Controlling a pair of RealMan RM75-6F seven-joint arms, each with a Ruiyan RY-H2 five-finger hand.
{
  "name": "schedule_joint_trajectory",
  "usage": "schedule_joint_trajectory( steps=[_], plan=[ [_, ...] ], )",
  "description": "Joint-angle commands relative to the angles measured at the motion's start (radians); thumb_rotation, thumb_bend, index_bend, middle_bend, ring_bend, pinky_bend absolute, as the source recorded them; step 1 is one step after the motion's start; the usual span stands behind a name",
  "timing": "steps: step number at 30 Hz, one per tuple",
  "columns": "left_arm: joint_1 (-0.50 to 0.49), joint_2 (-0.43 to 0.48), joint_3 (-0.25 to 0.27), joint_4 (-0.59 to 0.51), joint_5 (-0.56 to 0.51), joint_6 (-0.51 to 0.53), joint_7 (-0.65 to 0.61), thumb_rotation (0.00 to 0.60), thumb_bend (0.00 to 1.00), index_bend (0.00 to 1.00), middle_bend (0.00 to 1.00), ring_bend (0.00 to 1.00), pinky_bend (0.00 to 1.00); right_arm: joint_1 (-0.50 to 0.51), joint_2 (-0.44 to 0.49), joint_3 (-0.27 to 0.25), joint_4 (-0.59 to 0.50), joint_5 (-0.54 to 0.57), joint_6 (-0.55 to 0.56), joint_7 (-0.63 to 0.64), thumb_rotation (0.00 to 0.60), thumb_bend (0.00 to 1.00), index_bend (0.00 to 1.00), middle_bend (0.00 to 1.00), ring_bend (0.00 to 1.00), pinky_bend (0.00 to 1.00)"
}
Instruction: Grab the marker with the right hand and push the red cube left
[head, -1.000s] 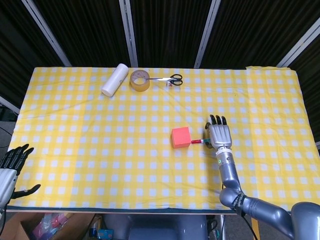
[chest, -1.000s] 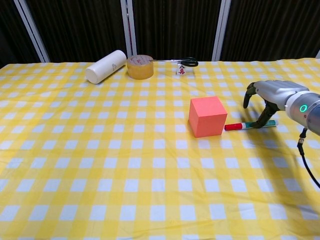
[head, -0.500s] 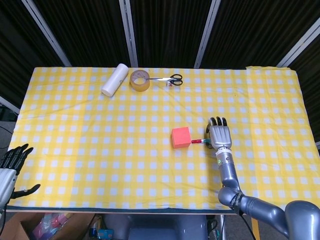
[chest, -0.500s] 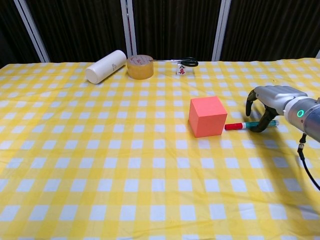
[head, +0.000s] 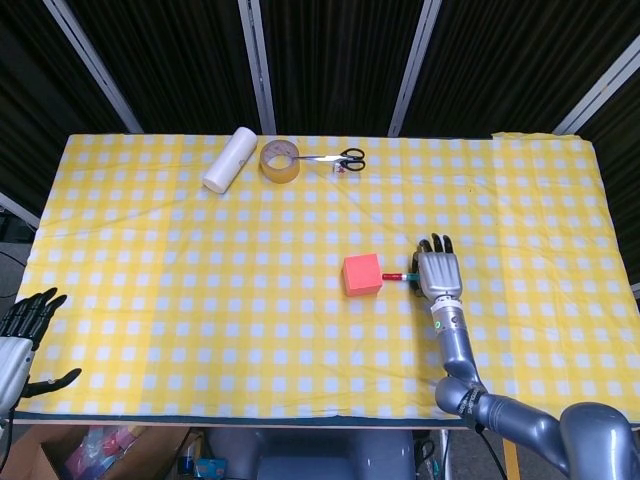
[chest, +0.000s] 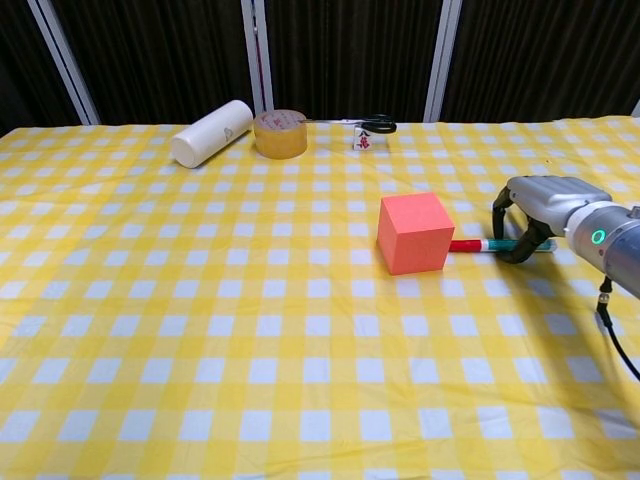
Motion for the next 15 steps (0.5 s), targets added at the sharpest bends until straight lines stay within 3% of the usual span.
schedule_joint_trajectory(
  steps=[1, 8, 15],
  plan=[
    [0.000, 0.000, 0.000, -0.001, 0.000, 0.000, -0.002, 0.600, 0.00, 0.00, 0.00, 0.00, 0.00, -0.002, 0.000, -0.002, 0.001, -0.013, 0.003, 0.012, 0.600, 0.45, 0.56, 0.22, 0.03, 0.00],
    [0.000, 0.002, 0.000, -0.003, -0.001, 0.000, -0.008, 0.600, 0.00, 0.00, 0.00, 0.00, 0.00, -0.011, 0.028, -0.008, -0.035, -0.045, 0.015, 0.034, 0.600, 0.47, 0.57, 0.22, 0.03, 0.00],
    [-0.001, 0.005, 0.001, -0.007, -0.003, -0.005, -0.012, 0.600, 0.00, 0.00, 0.00, 0.00, 0.00, -0.024, 0.106, 0.004, -0.159, -0.082, 0.058, 0.041, 0.600, 0.47, 0.57, 0.22, 0.04, 0.00]
  ],
)
